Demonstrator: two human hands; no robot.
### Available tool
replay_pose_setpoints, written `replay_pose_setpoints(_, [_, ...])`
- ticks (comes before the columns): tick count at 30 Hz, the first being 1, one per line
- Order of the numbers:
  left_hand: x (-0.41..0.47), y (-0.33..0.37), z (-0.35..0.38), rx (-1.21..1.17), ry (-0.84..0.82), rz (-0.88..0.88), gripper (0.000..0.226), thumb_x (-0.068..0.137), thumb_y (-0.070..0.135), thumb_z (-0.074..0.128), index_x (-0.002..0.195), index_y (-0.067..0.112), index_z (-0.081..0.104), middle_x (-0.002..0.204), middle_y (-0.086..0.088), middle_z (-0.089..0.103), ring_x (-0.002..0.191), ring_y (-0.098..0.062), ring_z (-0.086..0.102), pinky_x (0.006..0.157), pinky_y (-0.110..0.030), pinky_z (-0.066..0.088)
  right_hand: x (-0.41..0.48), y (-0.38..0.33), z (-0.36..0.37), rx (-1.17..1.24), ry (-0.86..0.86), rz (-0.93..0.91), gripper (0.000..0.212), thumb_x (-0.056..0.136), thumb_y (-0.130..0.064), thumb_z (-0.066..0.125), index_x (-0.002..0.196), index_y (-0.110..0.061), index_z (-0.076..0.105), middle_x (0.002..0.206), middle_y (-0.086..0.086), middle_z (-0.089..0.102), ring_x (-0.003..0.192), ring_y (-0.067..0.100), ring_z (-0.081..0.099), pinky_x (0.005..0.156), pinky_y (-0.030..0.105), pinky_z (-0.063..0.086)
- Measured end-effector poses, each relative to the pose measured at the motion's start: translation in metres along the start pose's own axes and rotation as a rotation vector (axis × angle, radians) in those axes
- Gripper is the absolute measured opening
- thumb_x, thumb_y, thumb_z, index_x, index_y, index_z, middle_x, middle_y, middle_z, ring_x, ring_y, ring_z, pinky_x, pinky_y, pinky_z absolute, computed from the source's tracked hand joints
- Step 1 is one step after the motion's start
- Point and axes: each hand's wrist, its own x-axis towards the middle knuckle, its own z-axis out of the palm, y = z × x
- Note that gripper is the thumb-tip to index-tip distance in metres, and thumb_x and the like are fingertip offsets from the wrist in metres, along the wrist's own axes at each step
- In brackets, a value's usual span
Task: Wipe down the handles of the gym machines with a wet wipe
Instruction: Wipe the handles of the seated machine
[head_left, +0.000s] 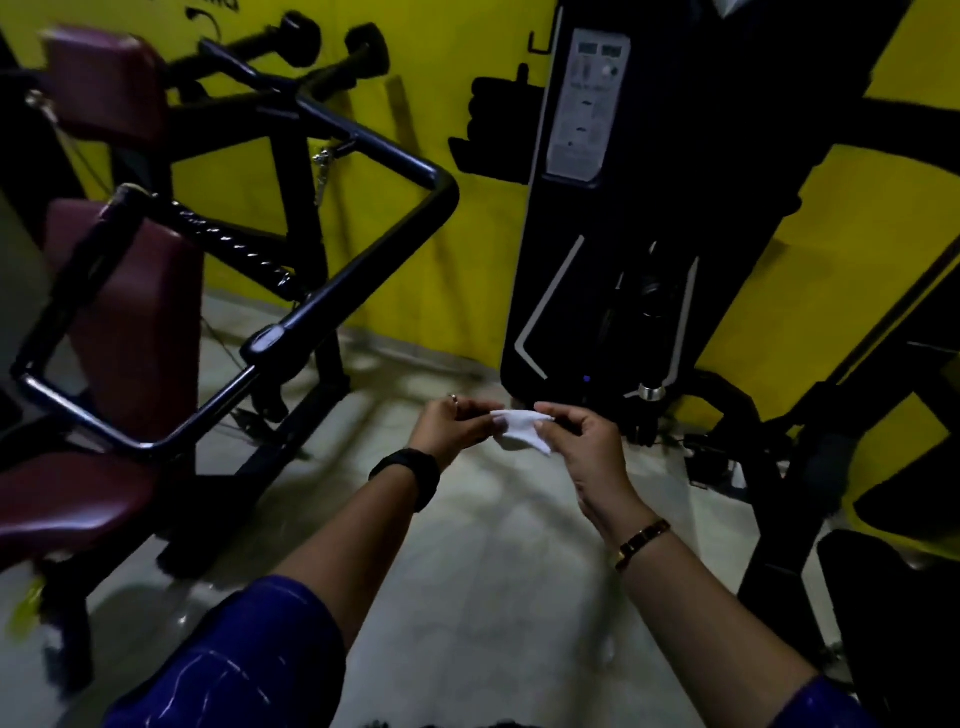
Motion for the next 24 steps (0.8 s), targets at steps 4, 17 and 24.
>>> replay_pose_setpoints(4, [-0.023,0.000,-0.007,0.016,0.142,0.020,0.013,0.085,0.010,0.074,0.080,0.022,0.074,0.071,0.009,0.071,0.068,0.003,0.062,0.076,-0.024,0.049,-0.004,-0.002,0.009,0.014,-0.045,-0.017,0.016,0.084,-0.009,0.071,0.080,-0.024,0.074,0.101,0.012,0.068,0.090,0.023,0.065,0.075,0.032,0.053])
replay_pose_setpoints(17, [-0.081,0.040,-0.047,-0.118,0.447,0.127,0.013,0.094,0.001,0.058,0.087,0.010,0.065,0.077,-0.001,0.067,0.068,-0.005,0.064,0.068,-0.021,0.052,-0.020,-0.050,0.072,0.406,-0.369,0.106,0.007,0.091,-0.005,0.061,0.090,-0.009,0.065,0.084,0.009,0.071,0.074,0.023,0.067,0.062,0.032,0.056])
replay_pose_setpoints(24, [-0.094,0.072,-0.086,-0.233,0.634,0.113,0.007,0.096,0.005,0.057,0.097,0.004,0.064,0.078,-0.007,0.063,0.061,-0.008,0.062,0.051,-0.016,0.051,-0.010,-0.083,0.127,0.554,-0.498,0.153,0.006,0.091,-0.005,0.059,0.096,-0.005,0.062,0.084,0.012,0.071,0.071,0.020,0.069,0.060,0.028,0.056])
